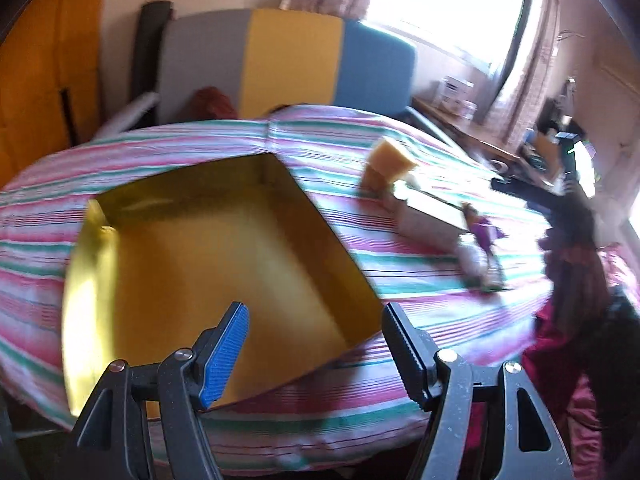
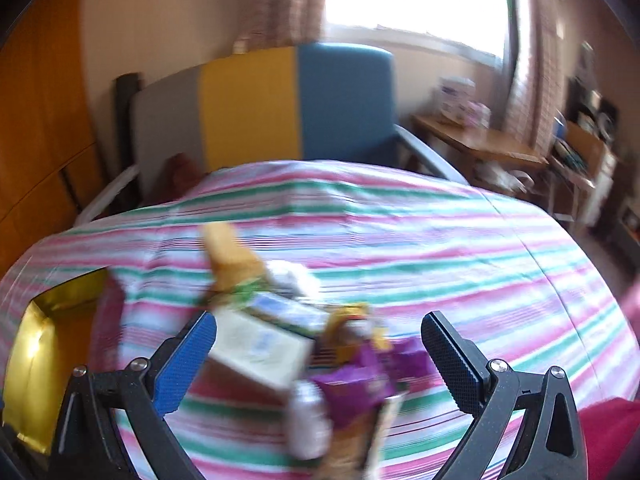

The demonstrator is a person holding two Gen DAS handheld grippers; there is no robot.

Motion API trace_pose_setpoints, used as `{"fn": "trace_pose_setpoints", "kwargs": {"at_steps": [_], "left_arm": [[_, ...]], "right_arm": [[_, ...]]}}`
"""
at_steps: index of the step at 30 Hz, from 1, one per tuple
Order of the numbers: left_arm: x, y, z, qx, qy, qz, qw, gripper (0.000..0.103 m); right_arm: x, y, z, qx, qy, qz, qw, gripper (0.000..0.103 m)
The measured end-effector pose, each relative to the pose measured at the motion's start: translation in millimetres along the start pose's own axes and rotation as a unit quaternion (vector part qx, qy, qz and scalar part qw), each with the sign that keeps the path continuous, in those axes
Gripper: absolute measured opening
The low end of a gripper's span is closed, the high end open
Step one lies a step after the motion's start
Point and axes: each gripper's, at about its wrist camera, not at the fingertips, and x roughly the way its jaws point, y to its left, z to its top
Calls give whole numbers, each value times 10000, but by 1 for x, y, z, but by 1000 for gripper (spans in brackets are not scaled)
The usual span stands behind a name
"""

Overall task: Organize objects
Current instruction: 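Move the left tool to the item cluster and grasp the cream box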

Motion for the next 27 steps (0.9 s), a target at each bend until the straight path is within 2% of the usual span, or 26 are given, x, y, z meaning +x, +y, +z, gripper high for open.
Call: {"fn": "trace_pose_setpoints", "kwargs": {"at_steps": [3,4,6,11,15,20,27], "left_arm": [[8,-15,12,63,40,-294,9995,76],[9,-20,15,58,46,-381,9992,78],[15,-30,22,100,91,-527,9985,81],[34,-62,35,359,306,-686,9965,81],[59,-79,46,197,523,-1028,9931,84],[87,-103,58,213,738,-1075,9912,84],[134,-119,67,-332,1377,-1314,9812,84]], "right_arm": [[19,-42,-4,778,339,-56,9964,103],[24,-55,-5,1164,494,60,9920,103],[26,-75,-5,1734,515,342,9829,103],[23,-81,-9,2069,624,632,9743,103],[21,-81,-11,2220,653,729,9701,103],[25,-89,-15,2479,695,869,9624,103],[28,-90,-15,2548,752,1000,9589,103]]}}
